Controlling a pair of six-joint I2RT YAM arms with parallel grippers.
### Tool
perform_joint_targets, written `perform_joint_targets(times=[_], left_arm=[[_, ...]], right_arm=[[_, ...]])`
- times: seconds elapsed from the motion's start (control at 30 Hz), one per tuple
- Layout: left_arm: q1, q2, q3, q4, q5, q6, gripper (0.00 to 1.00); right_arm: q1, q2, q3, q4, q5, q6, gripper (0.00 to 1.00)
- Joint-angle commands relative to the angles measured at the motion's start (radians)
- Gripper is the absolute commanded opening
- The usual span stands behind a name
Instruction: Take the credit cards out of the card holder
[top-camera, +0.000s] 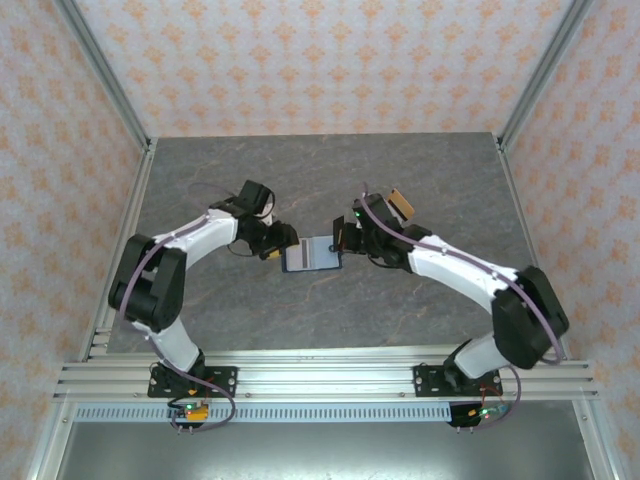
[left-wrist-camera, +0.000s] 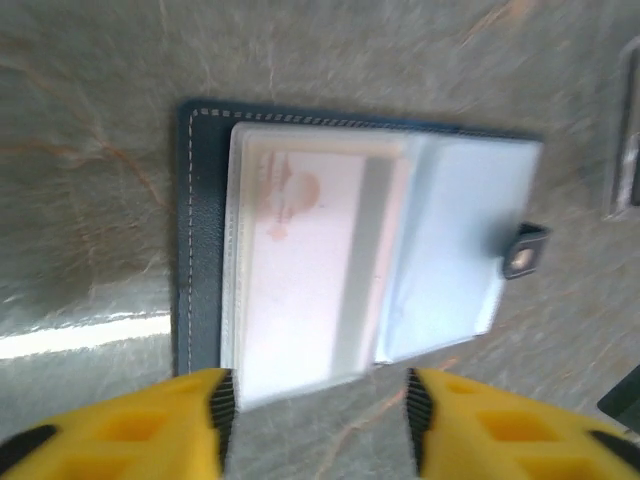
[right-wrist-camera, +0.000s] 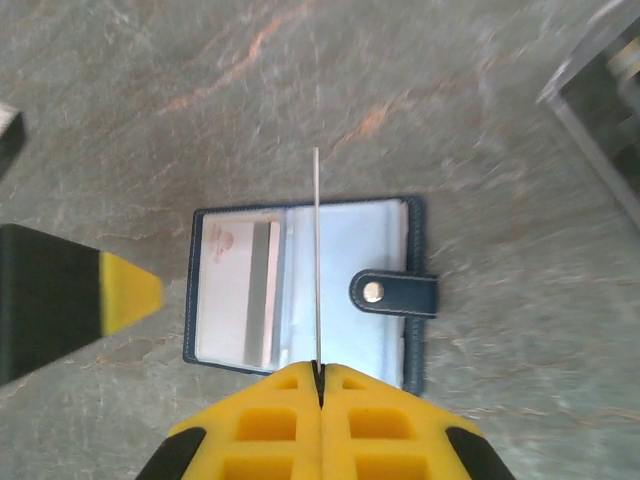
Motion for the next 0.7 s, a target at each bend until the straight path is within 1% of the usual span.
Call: perform_joint_targets(times=[0.0,0.1,0.17,0.23,0.27,0.43,0.57,0.67], left_arm=[[0.018,-0.102,0.031,-0.097,-0.121,0.026,0.61],[0.053,-0.167,0.004,-0.125,-0.184,0.038,0.7],[0.086,-0.212,-0.015,-0.14,-0.193,0.056,0.76],[0.102,-0.262,-0.032,-0.148,-0.215,0.077,0.82],[0.105,-0.29,-0.039,-0.156,-0.243,0.113,0.86],[0.113,-0.406,-0.045,-0.214,-0.353,0.17,0.99],[0.114,-0.448,-0.052,-0.216,-0.389,0.173,1.0],[0.114,-0.445,-0.046,-0.227,-0.395,0.175,1.0]], right_arm=[[-0.027,-0.087,0.067,-0.161,0.142,-0.189,0.0],[-0.102,-0.124,0.109,-0.205,0.092,-0.255,0.0],[-0.174,-0.115,0.149,-0.206,0.026,-0.307,0.0],[-0.221,-0.072,0.209,-0.223,-0.009,-0.363,0.0],[-0.244,-0.043,0.253,-0.249,-0.017,-0.385,0.0],[-0.309,0.097,0.408,-0.357,-0.034,-0.508,0.0],[-0.34,0.178,0.472,-0.428,-0.062,-0.627,0.0],[-0.343,0.204,0.455,-0.436,-0.075,-0.73,0.0]])
